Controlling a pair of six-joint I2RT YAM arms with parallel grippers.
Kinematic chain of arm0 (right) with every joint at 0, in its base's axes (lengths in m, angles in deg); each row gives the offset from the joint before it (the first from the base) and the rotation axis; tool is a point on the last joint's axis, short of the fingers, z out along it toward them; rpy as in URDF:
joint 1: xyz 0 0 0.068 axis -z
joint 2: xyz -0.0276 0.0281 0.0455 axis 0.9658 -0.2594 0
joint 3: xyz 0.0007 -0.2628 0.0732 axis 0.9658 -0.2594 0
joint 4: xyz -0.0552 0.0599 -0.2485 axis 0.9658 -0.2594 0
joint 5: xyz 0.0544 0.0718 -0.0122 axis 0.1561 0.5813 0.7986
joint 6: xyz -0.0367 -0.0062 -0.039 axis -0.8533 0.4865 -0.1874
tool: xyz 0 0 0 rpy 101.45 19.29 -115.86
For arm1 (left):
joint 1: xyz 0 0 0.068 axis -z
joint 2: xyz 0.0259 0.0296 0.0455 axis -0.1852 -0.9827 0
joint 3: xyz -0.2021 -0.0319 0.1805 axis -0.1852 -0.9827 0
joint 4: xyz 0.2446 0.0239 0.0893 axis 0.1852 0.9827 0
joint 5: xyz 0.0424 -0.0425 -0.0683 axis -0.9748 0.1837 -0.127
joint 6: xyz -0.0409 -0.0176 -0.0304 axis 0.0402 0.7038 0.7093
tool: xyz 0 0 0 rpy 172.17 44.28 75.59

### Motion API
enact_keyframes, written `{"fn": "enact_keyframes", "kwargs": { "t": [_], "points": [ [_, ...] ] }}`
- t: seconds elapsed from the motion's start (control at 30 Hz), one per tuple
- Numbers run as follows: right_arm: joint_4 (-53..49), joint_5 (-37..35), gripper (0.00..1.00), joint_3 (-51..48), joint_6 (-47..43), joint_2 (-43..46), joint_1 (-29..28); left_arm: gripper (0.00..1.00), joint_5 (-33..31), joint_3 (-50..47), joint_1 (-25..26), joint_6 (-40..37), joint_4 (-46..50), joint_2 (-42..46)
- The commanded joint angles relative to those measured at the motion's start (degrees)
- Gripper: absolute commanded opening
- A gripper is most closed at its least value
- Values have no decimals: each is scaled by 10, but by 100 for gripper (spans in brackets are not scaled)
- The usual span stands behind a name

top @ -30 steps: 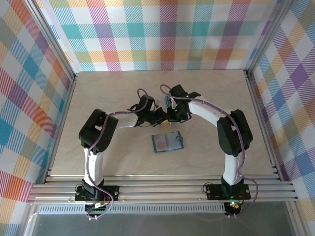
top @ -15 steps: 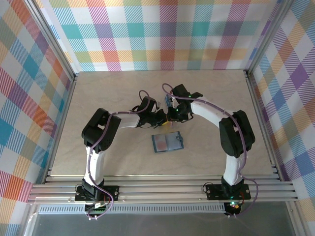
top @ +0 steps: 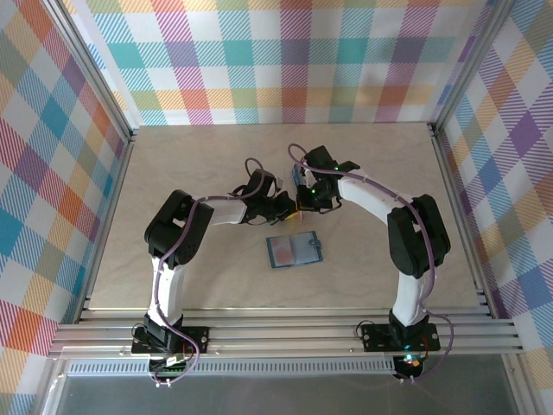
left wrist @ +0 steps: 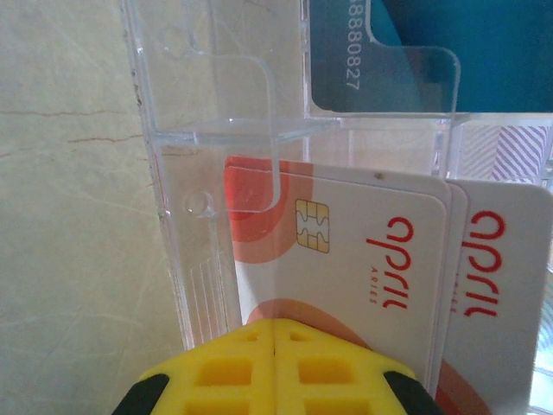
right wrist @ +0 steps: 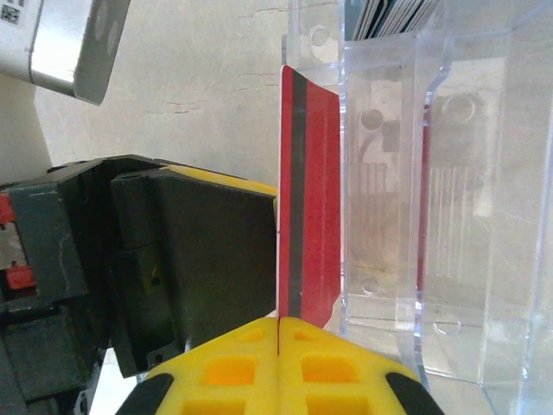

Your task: Put the credit cards into the card holder

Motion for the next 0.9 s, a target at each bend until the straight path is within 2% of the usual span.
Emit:
{"fn": "enact_keyframes", "kwargs": {
  "t": [0.0, 0.27, 0.5, 0.7, 0.87],
  "points": [
    [-2, -12, 0, -4, 7, 19, -2, 6, -10, 8, 9, -16, 23, -12],
    [-2, -49, 0, -18, 16, 53, -2, 7, 2, 8, 6, -23, 38, 14],
    [0, -59, 0, -29, 18, 89, -2, 12, 10, 11, 1, -38, 68, 54],
    [3, -79, 0, -41, 22, 123, -2, 19, 5, 8, 1, -62, 112, 114],
    [7, -95, 0, -56, 24, 169, -3, 24, -26, -13, 7, -86, 163, 182]
  ]
}}
